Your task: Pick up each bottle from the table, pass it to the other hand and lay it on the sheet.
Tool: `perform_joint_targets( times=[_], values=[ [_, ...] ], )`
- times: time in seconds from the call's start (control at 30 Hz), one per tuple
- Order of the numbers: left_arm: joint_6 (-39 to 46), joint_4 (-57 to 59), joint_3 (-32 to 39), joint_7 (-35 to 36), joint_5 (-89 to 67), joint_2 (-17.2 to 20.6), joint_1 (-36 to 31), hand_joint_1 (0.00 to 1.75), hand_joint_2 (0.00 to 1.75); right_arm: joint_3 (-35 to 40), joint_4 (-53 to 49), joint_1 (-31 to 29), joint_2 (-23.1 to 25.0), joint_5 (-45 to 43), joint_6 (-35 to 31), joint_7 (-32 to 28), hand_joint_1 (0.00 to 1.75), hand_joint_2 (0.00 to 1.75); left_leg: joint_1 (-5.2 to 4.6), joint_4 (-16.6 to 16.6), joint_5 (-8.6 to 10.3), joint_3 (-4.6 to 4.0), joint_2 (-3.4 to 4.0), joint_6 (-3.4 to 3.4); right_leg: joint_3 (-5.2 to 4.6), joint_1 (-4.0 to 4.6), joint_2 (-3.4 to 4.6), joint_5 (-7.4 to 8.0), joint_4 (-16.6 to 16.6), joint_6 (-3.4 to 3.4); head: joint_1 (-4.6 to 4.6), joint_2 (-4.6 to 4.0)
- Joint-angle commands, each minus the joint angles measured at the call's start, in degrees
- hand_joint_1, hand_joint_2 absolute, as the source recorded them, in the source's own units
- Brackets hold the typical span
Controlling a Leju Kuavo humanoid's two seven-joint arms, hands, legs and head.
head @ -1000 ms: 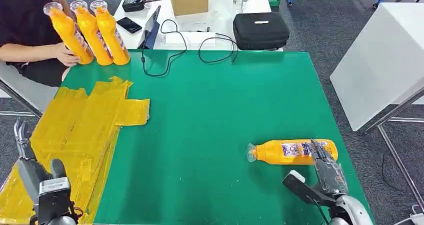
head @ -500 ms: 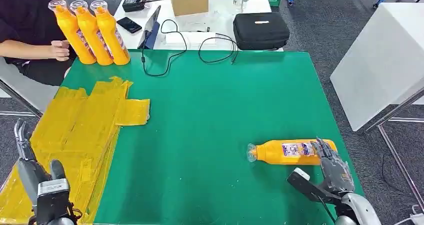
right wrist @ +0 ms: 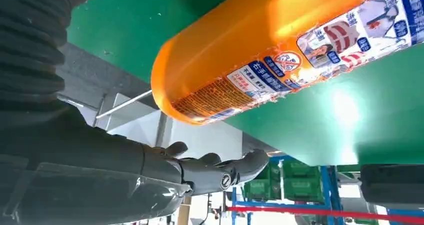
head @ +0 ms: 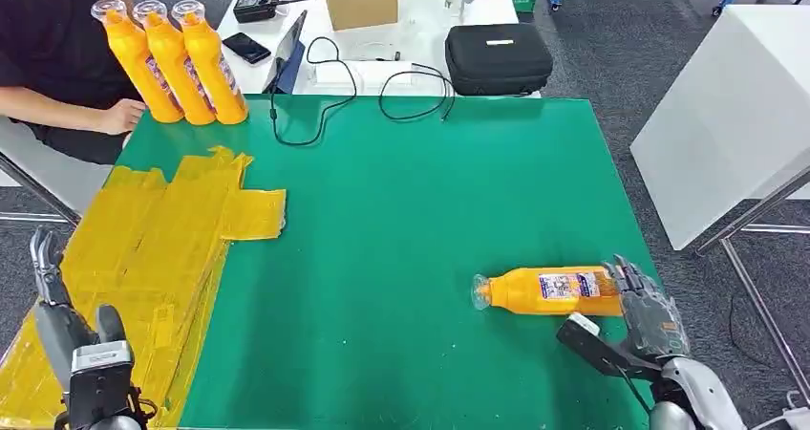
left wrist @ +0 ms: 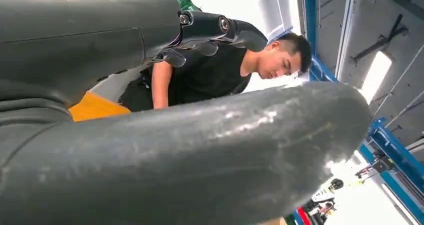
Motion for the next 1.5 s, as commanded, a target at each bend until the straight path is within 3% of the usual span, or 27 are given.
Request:
perform_joint_targets(
  times=[0.03,0.33,0.73,0.77,0.8,1.0,1.23,1.37,1.43,1.5],
  values=[
    [-0.65,1.62,0.24,0.24,0.59,0.92,-1.31,0.0,0.0,3.2,9.16,-7.09,0.73,0.53,1.31,0.33,0.0,1.75,0.06,-0.02,-0.05,0.18,0.27,-0.14,0.16,0.06,0.19,0.04,-0.09,-0.03,0.02,0.0],
    [-1.14,2.0,0.33,-0.5,1.84,1.3,-1.83,0.0,0.0,8.24,20.86,-14.96,1.33,4.08,1.73,1.49,0.0,1.75,0.08,-0.05,-0.06,0.28,0.36,-0.16,0.24,0.08,0.27,0.03,-0.12,-0.05,0.0,0.0],
    [-1.37,2.54,0.5,-0.69,2.5,1.42,-2.44,0.0,0.0,11.42,28.31,-19.46,1.19,6.67,3.2,2.25,0.0,1.75,0.08,-0.01,-0.09,0.32,0.37,-0.2,0.29,0.09,0.25,0.0,-0.09,-0.05,0.0,0.0],
    [-1.56,4.96,0.5,-1.88,4.14,2.57,-4.14,0.0,0.0,18.19,39.77,-24.51,-4.09,4.64,10.31,-1.02,0.0,1.75,0.11,0.0,-0.09,0.33,0.4,-0.23,0.31,0.11,0.28,0.01,-0.1,-0.06,0.0,0.0],
    [-1.61,5.23,0.54,-2.09,4.47,2.73,-4.24,0.0,0.0,18.31,39.76,-24.47,-4.9,3.41,11.49,-1.96,1.75,1.75,0.07,-0.04,-0.03,0.24,0.33,-0.15,0.21,0.07,0.27,0.05,-0.1,-0.04,0.0,0.0],
    [-1.49,5.69,1.44,-3.2,5.56,2.79,-4.19,0.0,0.0,19.91,35.4,-23.37,-7.78,-1.51,13.81,-1.63,1.75,1.75,0.06,-0.03,-0.04,0.78,-0.08,-0.07,0.24,0.05,-0.05,-0.08,-0.18,0.07,0.04,0.0],
    [-2.55,5.98,1.85,-3.85,6.81,2.72,-3.89,0.0,0.0,20.93,30.75,-20.51,-11.04,-9.03,15.15,-0.57,1.75,1.75,0.0,0.0,-0.02,0.83,-0.19,0.07,0.38,0.01,-0.08,-0.1,-0.19,0.17,0.02,0.0],
    [-7.79,5.14,1.5,-2.33,10.26,2.59,-3.19,0.0,0.0,18.57,28.98,-19.17,-9.0,-11.85,13.06,-0.35,1.75,1.75,0.05,-0.01,-0.04,0.85,-0.18,0.0,0.47,0.07,-0.1,-0.09,-0.3,0.15,0.02,0.0],
    [-17.45,4.63,0.1,1.5,14.32,3.72,-1.63,0.0,0.0,15.09,26.81,-18.15,-4.68,-13.62,8.1,-2.74,1.75,1.75,0.07,-0.05,-0.04,0.85,-0.09,-0.01,0.73,0.09,-0.01,-0.06,-0.36,0.14,0.0,0.0],
    [-17.95,4.49,0.48,1.12,14.25,3.26,-0.96,0.0,0.0,15.52,25.7,-18.12,-3.29,-12.68,7.81,-1.34,1.75,1.75,0.03,0.01,-0.09,0.96,0.01,0.08,1.04,0.06,0.14,-0.07,-0.26,0.17,0.04,0.0]
  ],
)
